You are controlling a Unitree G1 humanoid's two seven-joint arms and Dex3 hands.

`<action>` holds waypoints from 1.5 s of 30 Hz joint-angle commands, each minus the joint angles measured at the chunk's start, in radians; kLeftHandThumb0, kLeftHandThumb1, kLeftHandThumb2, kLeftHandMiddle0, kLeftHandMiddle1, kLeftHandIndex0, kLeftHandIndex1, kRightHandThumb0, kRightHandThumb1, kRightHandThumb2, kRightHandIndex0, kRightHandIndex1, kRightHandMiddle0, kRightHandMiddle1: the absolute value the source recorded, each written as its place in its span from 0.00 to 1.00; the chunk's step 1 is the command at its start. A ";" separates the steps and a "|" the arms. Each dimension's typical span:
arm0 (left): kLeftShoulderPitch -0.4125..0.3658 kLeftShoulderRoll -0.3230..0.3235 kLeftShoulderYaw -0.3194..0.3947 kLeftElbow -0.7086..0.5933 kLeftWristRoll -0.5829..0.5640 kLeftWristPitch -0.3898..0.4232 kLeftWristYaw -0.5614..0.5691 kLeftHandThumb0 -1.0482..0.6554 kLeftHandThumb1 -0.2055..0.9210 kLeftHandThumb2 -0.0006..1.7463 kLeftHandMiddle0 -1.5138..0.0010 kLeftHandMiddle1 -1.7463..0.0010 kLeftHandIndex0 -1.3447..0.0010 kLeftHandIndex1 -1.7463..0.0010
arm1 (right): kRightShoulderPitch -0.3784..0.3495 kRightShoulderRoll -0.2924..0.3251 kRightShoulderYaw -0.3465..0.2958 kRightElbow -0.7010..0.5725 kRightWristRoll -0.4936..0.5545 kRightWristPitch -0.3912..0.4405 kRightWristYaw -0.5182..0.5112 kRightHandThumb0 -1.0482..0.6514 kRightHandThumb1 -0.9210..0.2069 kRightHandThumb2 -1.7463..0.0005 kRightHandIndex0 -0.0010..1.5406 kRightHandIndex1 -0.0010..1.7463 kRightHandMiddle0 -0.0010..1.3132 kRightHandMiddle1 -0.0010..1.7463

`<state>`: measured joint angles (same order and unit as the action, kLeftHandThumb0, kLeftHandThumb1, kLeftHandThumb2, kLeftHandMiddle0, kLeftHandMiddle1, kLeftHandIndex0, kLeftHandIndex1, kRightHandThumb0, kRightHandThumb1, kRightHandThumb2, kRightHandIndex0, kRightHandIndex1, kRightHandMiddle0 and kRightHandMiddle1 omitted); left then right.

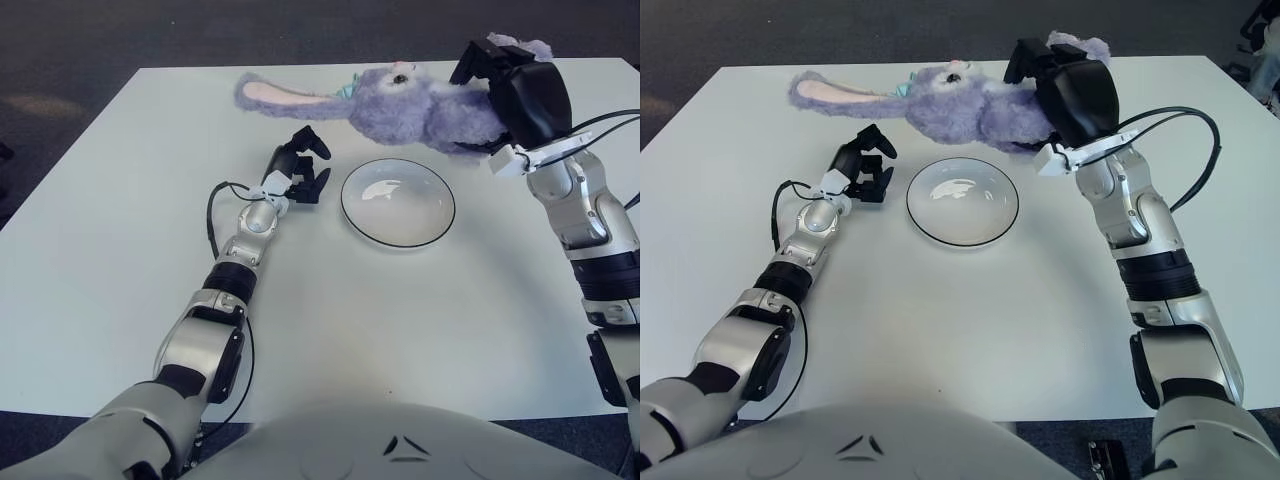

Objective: Put the doll into the plate.

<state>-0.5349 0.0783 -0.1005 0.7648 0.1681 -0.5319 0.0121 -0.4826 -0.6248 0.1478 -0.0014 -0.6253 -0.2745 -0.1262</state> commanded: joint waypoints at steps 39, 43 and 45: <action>0.094 -0.014 -0.011 0.050 0.009 -0.008 0.009 0.37 0.63 0.62 0.29 0.00 0.65 0.00 | 0.121 -0.058 0.018 -0.088 0.234 -0.131 0.559 0.10 0.09 0.63 0.46 1.00 0.29 1.00; 0.095 -0.016 -0.010 0.047 0.008 -0.005 0.008 0.37 0.63 0.62 0.29 0.00 0.65 0.00 | 0.130 -0.061 0.016 -0.092 0.250 -0.134 0.579 0.06 0.02 0.66 0.16 0.89 0.07 0.92; 0.095 -0.016 -0.010 0.046 0.009 -0.005 0.011 0.37 0.63 0.62 0.28 0.00 0.65 0.00 | 0.127 -0.068 0.021 -0.086 0.264 -0.145 0.600 0.05 0.01 0.66 0.11 0.81 0.04 0.86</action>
<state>-0.5326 0.0786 -0.1005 0.7625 0.1692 -0.5335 0.0128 -0.3690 -0.6782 0.1654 -0.0819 -0.3801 -0.4091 0.4438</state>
